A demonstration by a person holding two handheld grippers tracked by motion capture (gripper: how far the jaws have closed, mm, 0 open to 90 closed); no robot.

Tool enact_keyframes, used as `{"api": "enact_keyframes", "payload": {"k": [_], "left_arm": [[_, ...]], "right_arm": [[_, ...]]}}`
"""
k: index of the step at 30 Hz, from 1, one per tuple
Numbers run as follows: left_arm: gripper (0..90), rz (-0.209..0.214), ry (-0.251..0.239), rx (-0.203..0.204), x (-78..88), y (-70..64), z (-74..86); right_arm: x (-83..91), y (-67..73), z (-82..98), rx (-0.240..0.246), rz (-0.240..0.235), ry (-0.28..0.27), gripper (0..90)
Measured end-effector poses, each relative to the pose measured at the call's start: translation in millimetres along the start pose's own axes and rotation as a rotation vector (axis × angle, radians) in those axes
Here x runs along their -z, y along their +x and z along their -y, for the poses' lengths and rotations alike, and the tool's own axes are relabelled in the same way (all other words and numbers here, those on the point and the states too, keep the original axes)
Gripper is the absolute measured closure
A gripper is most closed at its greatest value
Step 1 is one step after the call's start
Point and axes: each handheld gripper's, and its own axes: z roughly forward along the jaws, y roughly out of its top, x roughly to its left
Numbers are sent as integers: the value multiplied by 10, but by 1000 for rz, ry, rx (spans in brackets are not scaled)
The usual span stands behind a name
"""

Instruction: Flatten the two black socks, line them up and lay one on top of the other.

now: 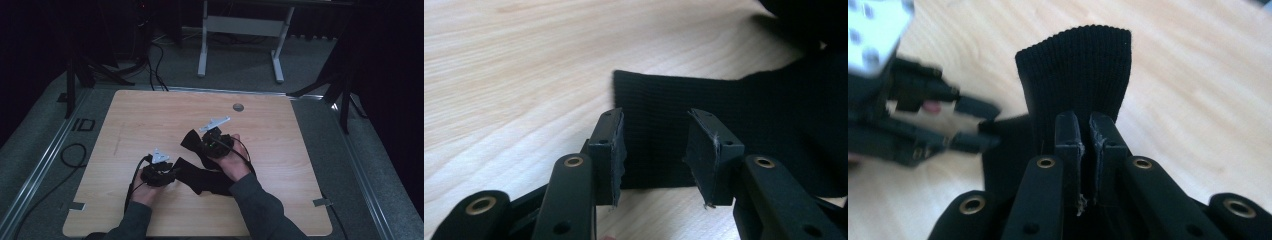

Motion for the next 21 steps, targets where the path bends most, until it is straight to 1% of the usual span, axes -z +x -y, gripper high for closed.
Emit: {"api": "enact_keyframes", "payload": {"k": [3,6,7,8,13,17,21], "left_arm": [[596,-18,-17,30,49,64,0],[596,-30,-26,48,82,115,0],[596,-30,-26,48,82,115,0],[597,-40,-34,62,105,151,1],[598,-57,-48,92,136,194,14],[598,-61,-51,98,134,186,14],[598,-60,-51,95,134,183,13]], "right_arm": [[-86,75,67,-2,-8,26,839],[-205,136,123,-16,-37,54,839],[-244,152,138,-23,-48,63,839],[-291,175,154,-27,-52,72,839],[-458,254,209,-42,-70,94,839],[-593,309,266,-53,-75,118,838],[-677,344,313,-66,-76,140,839]]}}
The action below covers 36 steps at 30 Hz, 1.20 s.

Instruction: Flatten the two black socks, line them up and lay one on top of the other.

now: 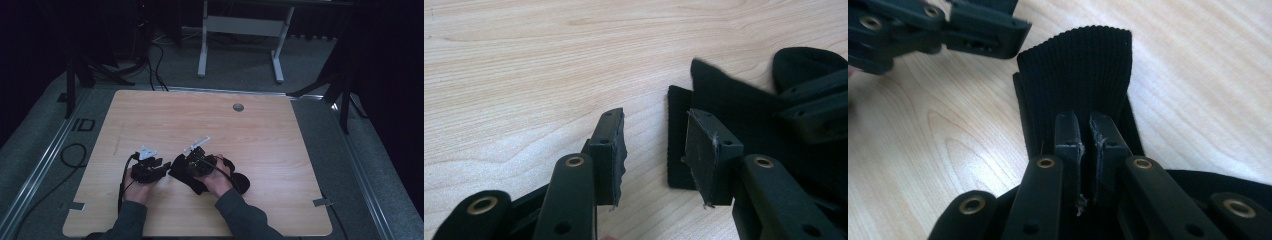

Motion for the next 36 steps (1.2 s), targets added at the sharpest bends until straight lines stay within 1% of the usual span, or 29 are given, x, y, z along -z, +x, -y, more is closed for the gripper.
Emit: {"api": "enact_keyframes", "payload": {"k": [3,6,10,17,20,22,24,26,30,32,34,36], "left_arm": [[598,0,0,0,-2,-3,0],[597,1,1,-5,-5,-14,1],[598,9,6,-14,-20,-38,4],[598,28,25,-60,-64,-122,9],[633,30,29,-87,-76,-161,13],[686,28,31,-98,-84,-192,18],[724,19,34,-122,-93,-220,20],[754,19,37,-137,-104,-248,23],[790,8,51,-165,-133,-289,29],[807,-1,58,-171,-141,-299,31],[820,-8,64,-177,-147,-305,34],[827,-14,70,-180,-155,-308,35]], "right_arm": [[-29,16,18,-3,0,8,838],[-41,29,27,-5,9,14,838],[-74,47,45,3,9,30,838],[-157,38,87,-2,11,48,837],[-167,41,98,-10,12,45,837],[-174,49,103,-7,18,45,837],[-181,65,109,5,30,43,836],[-184,78,114,19,39,41,836],[-185,73,123,24,34,37,836],[-187,74,128,44,35,34,835],[-189,97,126,69,48,36,835],[-191,106,122,78,53,40,834]]}}
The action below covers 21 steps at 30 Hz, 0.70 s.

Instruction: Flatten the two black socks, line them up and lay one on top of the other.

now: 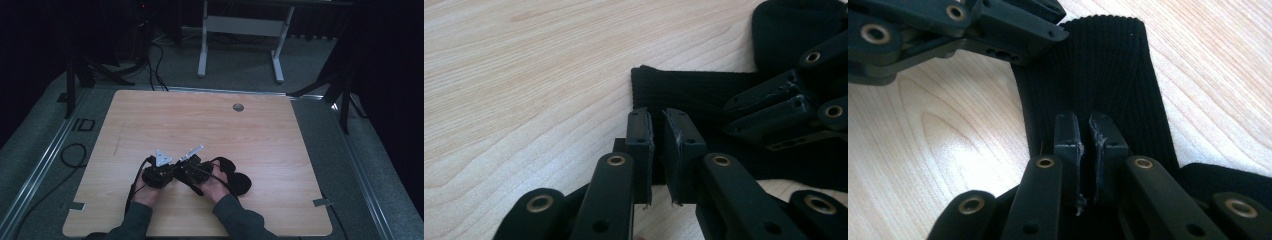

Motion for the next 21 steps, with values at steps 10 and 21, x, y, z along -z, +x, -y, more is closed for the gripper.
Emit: {"api": "enact_keyframes", "payload": {"k": [10,21], "left_arm": [[841,-27,13,-34,-28,-45,-3],[840,-25,16,-28,-29,-46,-1]], "right_arm": [[157,-87,29,-43,-74,-77,575],[637,-629,257,-201,13,-197,538]]}}
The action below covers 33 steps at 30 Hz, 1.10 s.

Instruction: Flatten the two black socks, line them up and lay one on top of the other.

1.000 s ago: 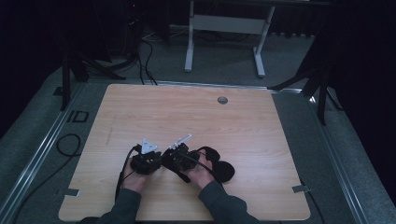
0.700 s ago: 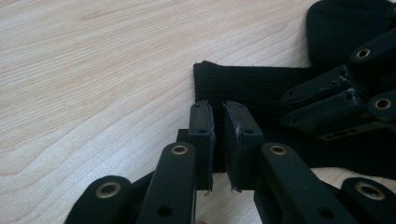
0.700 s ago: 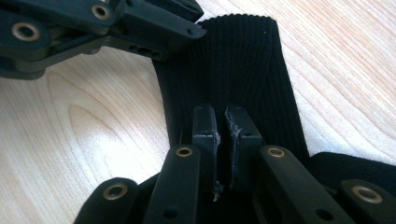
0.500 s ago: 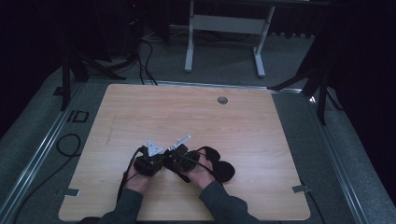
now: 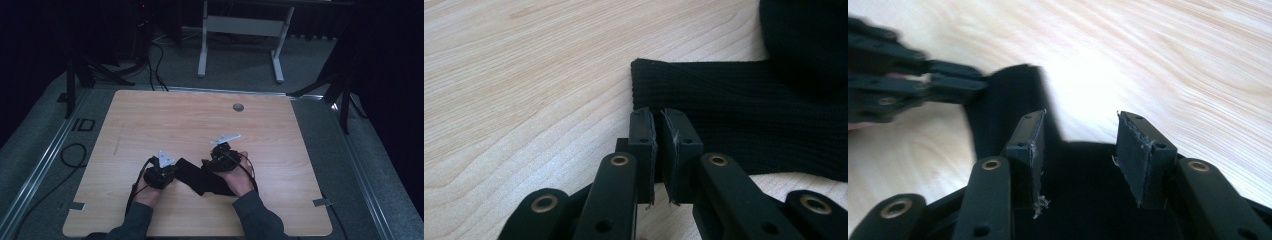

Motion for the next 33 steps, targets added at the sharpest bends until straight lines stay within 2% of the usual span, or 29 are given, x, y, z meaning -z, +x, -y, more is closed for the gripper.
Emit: {"api": "enact_keyframes", "payload": {"k": [5,8,11,13,14,18,22,30,33], "left_arm": [[839,-1,1,-1,1,1,1],[838,1,1,3,2,3,2],[838,2,1,3,2,3,3],[835,2,1,4,2,4,3],[834,3,1,4,2,4,3],[829,5,1,5,4,6,5],[828,7,1,6,6,2,7],[825,9,-2,9,7,-4,12],[824,9,-1,8,7,0,12]], "right_arm": [[35,-254,124,-48,73,7,538],[-3,-399,209,-58,143,31,538],[-63,-528,302,-97,166,53,548],[-91,-587,349,-113,187,57,589],[-105,-614,369,-123,182,59,592],[-161,-638,395,-122,186,75,575],[-194,-596,395,-80,220,79,569],[-206,-537,402,-49,207,67,792],[-212,-531,401,-46,205,65,833]]}}
